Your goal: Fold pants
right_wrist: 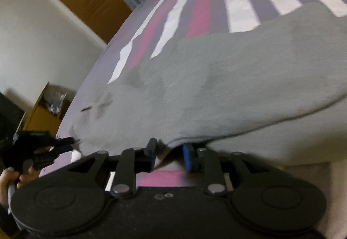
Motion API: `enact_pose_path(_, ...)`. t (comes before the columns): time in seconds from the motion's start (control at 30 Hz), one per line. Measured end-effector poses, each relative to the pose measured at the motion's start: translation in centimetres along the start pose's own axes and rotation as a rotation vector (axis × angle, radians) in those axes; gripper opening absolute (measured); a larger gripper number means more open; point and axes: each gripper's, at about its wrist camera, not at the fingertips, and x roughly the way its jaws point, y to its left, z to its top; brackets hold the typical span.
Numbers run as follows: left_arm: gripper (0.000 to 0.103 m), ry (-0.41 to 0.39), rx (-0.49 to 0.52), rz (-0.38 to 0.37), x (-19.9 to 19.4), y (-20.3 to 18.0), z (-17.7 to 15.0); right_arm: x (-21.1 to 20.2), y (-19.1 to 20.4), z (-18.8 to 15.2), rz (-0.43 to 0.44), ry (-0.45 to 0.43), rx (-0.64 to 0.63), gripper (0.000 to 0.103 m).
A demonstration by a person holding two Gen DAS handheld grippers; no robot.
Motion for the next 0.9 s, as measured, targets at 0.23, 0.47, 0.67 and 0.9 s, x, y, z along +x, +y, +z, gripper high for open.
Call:
enact_pose_path(0.23, 0.015, 0.079, 0.176, -0.038, 0.4, -6.7, -3.4, -3.3, -4.0, 0.0, -0.062, -0.072, 0.071, 0.034)
enact_pose_path(0.47, 0.015, 0.124, 0.323, 0.017, 2.8, -12.3, -7.1, -7.1, -10.2, 0.8, -0.169, -0.162, 0.167, 0.034)
enact_pose_path(0.67, 0.016, 0.129, 0.35, 0.053, 3.5, -13.2, -7.6, -8.3, -14.8, 1.2, -0.219, -0.223, 0.277, 0.031)
enact_pose_path(0.9, 0.016, 0.111, 0.417, 0.079, 3.6, -13.9, -8.0, -6.5, -16.3, 2.3, -0.11, -0.276, 0.384, 0.035)
